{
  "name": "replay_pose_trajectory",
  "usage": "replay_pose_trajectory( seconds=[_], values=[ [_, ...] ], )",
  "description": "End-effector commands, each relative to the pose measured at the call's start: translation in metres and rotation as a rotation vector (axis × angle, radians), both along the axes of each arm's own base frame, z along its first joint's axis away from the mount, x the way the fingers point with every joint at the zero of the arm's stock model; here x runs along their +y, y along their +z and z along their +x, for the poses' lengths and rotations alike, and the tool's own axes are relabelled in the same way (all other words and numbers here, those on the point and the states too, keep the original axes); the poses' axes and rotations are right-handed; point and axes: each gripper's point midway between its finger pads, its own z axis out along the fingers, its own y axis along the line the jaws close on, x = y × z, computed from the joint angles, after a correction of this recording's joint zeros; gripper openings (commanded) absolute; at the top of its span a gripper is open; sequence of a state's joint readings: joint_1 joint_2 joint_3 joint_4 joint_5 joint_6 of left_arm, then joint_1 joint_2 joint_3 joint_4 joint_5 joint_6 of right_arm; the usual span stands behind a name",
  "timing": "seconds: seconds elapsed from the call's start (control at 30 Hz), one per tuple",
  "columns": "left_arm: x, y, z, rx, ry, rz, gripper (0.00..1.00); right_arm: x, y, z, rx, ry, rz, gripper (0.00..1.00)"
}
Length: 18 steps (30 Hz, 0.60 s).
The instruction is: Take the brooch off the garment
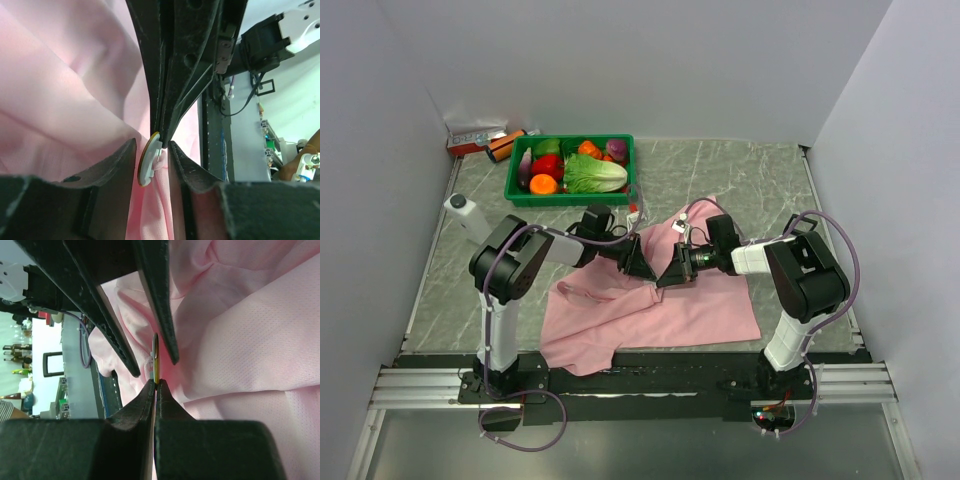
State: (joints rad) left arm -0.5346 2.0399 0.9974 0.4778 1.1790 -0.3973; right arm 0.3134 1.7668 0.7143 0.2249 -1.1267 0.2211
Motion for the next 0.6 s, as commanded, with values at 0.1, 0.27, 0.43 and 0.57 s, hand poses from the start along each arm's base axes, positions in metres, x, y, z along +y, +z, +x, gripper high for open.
replay_pose_trajectory(
  seconds=[0.1, 0.27, 0.43, 0.57],
  values=[
    [-0.0013, -0.0067, -0.003, -0.044, -0.046, 0.002, 0.33, 0.0007, 0.0019, 0.0111, -0.039, -0.009, 0.01, 0.0],
    [0.0004, -0.0088, -0.0061, -0.042, -0.061, 0.005, 0.27, 0.0012, 0.0009, 0.0119, -0.04, -0.009, 0.007, 0.0],
    [-0.0014, -0.0107, -0.0023, -0.046, -0.054, 0.009, 0.22, 0.0011, 0.0007, 0.0144, -0.044, -0.011, 0.005, 0.0],
    [-0.0042, -0.0123, 0.003, -0.039, -0.029, 0.02, 0.19, 0.0027, 0.0011, 0.0132, -0.051, -0.002, 0.005, 0.0]
  ],
)
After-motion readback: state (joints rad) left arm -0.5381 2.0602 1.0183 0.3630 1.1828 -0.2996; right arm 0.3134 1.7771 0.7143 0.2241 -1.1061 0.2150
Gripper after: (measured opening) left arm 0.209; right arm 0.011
